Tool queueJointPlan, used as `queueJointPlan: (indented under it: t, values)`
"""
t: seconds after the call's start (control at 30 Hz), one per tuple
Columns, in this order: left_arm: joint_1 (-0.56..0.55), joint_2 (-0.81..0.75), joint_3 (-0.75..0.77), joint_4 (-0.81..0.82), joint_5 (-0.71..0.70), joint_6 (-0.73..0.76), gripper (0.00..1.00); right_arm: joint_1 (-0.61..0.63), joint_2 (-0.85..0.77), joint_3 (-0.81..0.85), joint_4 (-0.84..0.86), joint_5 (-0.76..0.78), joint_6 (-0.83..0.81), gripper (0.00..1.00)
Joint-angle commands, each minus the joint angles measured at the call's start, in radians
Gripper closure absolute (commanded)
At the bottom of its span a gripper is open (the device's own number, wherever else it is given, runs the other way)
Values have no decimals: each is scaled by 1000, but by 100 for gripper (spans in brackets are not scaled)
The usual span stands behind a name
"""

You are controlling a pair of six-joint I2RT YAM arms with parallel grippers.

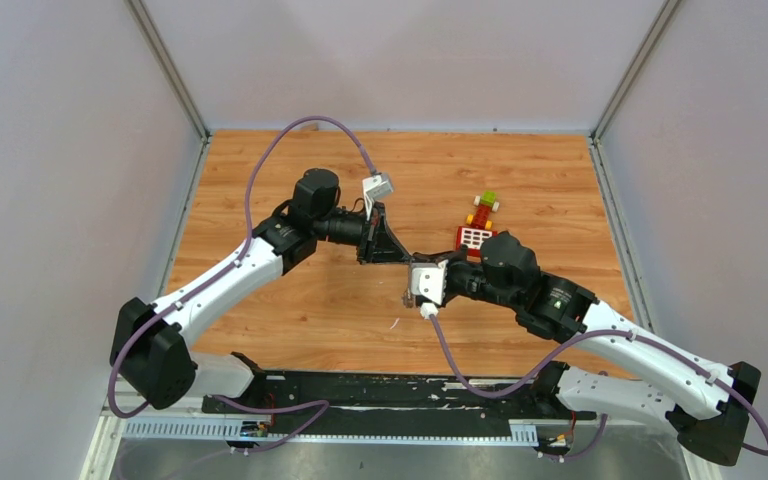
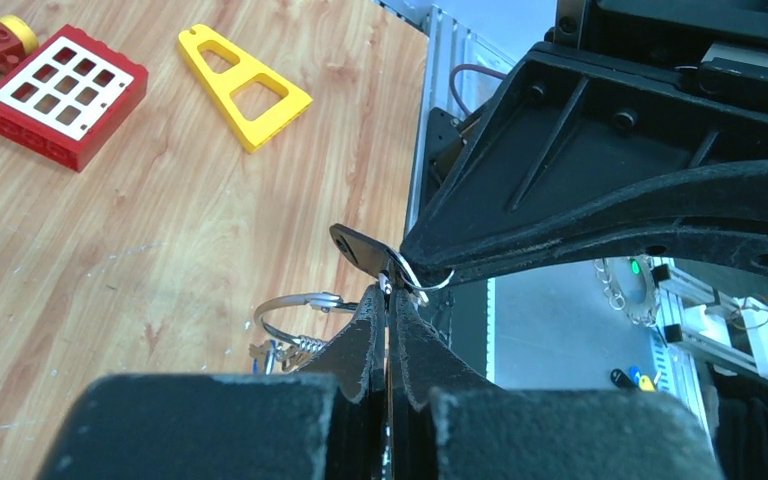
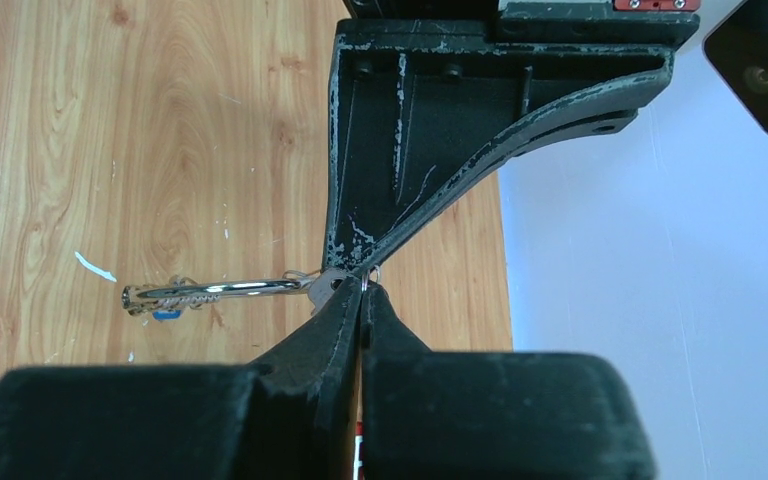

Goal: Put the keys on the keyring

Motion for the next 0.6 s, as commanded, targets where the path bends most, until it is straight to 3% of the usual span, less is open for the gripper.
queueJointPlan:
  t: [0.0,0.27,0.57]
  values:
    - [-8,-54,8,15,45,53,100,-3,-18,11,-7,33,-27,100]
    - [-8,-76,28,-23,75,123,100,-8,-37,6,-62,17,-51,100]
    - [-7,-63,22,30,103,70,100,-8,-57,-11,-26,-34,-43,100]
